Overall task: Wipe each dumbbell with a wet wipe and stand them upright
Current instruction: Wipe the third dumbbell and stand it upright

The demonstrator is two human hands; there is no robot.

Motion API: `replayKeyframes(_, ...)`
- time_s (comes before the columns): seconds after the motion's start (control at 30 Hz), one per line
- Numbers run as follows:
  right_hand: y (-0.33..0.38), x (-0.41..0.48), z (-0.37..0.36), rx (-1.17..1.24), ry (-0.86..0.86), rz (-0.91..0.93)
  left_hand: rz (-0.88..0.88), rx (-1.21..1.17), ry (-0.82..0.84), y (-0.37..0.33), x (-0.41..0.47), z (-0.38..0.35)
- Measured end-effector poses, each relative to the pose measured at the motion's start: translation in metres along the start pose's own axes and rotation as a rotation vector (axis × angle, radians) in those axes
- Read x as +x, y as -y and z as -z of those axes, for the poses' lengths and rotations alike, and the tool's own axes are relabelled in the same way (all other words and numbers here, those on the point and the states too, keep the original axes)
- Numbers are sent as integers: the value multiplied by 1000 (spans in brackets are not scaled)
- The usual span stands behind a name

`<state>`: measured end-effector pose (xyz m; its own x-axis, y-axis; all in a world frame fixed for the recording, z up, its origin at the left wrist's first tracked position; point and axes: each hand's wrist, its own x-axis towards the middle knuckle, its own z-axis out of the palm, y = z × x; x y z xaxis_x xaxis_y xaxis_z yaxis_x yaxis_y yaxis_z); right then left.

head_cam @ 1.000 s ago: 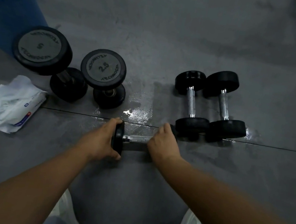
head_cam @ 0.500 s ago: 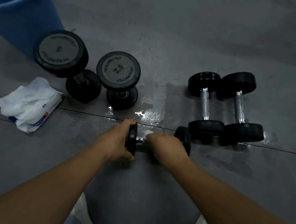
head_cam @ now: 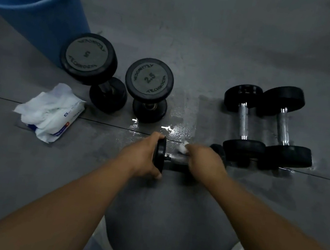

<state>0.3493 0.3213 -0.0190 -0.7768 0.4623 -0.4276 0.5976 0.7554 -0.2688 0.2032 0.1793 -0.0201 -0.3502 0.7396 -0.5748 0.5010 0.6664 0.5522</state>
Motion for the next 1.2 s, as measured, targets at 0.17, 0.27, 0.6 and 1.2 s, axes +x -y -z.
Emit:
replayKeyframes(0.17,33,-22,-13,-124,-53,188,-13,12,-15,3,0,-3)
replayKeyframes(0.27,19,-3,-1,-29,-62,14,-16,-7,-7,3,1,-1)
replayKeyframes(0.6,0,13,18,-210,1,117,-2,-23,11,3,2,-1)
replayKeyframes(1.2,2,25,35,-176,226,71,-11,-34,-15,6,-4,-7)
